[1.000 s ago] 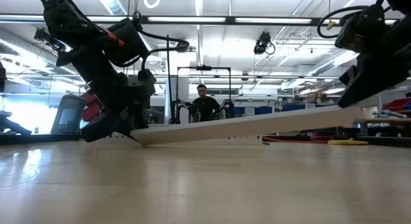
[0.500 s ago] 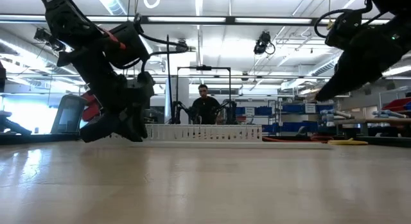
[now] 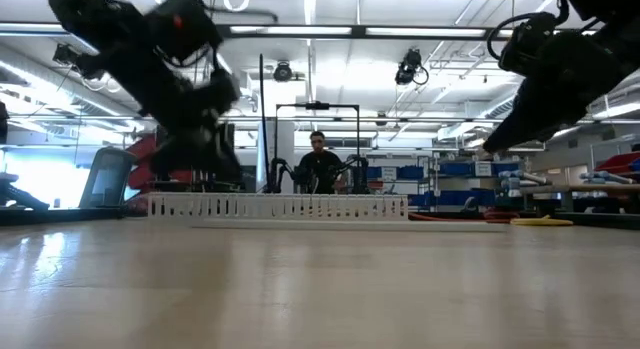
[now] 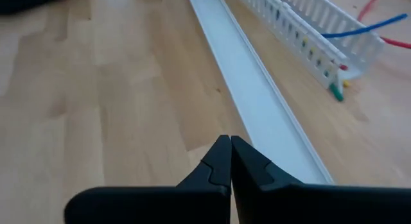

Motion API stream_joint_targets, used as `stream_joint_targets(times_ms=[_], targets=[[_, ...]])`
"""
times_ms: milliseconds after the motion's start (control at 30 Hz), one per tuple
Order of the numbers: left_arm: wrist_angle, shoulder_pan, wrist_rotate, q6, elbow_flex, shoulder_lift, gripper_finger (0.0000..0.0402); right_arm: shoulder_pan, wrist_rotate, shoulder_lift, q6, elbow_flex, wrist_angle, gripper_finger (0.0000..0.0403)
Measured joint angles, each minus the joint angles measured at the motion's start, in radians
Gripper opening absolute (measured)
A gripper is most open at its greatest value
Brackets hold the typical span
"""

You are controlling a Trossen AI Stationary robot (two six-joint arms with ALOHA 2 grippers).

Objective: Ziptie cables
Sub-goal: Close the white cable duct

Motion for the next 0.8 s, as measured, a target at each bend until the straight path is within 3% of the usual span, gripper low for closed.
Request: stream_joint_targets(times_ms=[167, 333, 467, 600, 800], targets=[[-0.015, -0.013, 0.01, -0.065, -0.014, -0.177, 0.0093, -0.035, -0.057, 0.11, -0.025, 0.0, 0.121, 0.0], [-0.003, -0.013, 0.095, -0.192, -0.095, -0.365, 0.0085, -0.037, -0.057, 0.286, -0.059, 0.085, 0.132, 0.0], [0.024, -0.013, 0.222, -0.279, -0.199, -0.501, 0.0083, -0.047, -0.058, 0.437, -0.158, 0.222, 0.131, 0.0], [0.019, -0.013, 0.23, -0.396, -0.296, -0.573, 0.0082, -0.092, -0.057, 0.592, -0.258, 0.383, 0.13, 0.0], [0.125, -0.013, 0.232, -0.451, -0.406, -0.592, 0.0082, -0.187, -0.128, 0.847, -0.409, 0.652, 0.13, 0.0]])
